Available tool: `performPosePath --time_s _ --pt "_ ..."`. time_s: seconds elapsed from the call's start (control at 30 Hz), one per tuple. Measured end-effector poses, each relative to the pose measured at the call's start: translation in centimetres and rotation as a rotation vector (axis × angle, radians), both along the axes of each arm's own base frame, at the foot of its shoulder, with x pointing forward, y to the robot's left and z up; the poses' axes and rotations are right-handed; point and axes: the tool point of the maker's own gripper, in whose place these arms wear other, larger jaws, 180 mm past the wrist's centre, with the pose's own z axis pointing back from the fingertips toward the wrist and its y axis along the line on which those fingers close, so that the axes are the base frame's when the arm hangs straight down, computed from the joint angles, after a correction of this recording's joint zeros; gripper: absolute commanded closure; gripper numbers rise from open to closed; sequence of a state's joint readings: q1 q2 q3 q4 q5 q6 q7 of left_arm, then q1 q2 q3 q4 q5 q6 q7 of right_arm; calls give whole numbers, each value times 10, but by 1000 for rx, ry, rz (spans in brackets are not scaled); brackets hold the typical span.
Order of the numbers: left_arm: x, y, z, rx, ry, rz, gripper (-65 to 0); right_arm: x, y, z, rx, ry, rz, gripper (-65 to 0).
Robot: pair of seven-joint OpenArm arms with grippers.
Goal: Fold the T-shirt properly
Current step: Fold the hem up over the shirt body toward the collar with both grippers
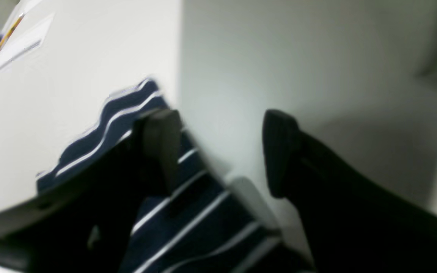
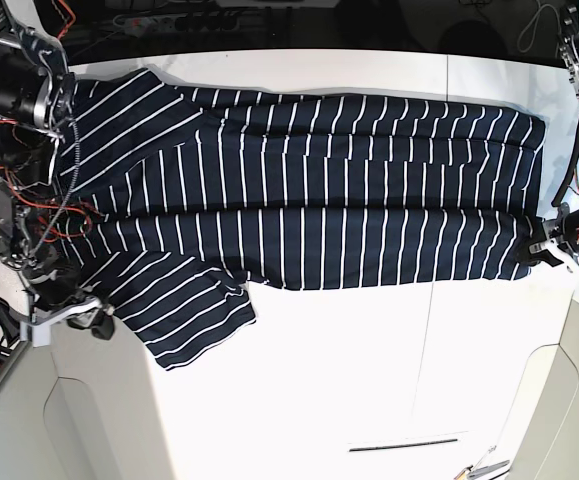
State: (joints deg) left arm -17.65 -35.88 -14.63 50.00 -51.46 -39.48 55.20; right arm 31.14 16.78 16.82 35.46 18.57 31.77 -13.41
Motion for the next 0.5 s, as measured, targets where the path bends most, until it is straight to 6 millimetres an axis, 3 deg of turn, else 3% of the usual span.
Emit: performPosePath --time_s 0.1,0.23,0.5 --pt "1 -1 0 -2 -3 1 0 -5 26 -17 -19 48 56 -345" --pt "1 -4 -2 -8 -3 -1 0 -4 50 -21 -4 48 90 -345" --pt "1 -8 -3 -16 -3 -4 0 -3 69 -22 12 44 114 -343"
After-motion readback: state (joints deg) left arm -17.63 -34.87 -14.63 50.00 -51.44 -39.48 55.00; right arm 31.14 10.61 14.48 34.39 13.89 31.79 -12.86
